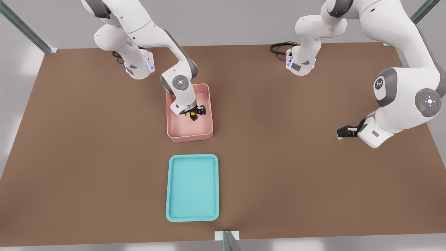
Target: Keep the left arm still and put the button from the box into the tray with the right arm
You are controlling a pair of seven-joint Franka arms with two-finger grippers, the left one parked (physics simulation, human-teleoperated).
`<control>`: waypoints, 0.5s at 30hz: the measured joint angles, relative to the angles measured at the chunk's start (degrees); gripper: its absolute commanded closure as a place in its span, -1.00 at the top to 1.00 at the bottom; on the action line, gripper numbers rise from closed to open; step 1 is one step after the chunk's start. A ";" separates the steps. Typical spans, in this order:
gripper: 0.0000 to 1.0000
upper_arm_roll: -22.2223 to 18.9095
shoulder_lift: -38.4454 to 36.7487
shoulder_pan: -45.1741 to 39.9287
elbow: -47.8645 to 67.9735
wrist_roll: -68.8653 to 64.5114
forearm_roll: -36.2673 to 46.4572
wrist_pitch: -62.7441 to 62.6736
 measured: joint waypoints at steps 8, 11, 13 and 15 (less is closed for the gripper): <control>0.95 -0.02 0.99 1.52 -1.66 3.83 0.38 2.61; 0.70 -0.08 1.06 1.71 -1.92 4.88 0.44 2.98; 0.57 -0.08 1.06 1.69 -2.04 5.48 0.46 3.14; 0.53 -0.09 1.00 1.46 -2.30 6.02 0.47 3.25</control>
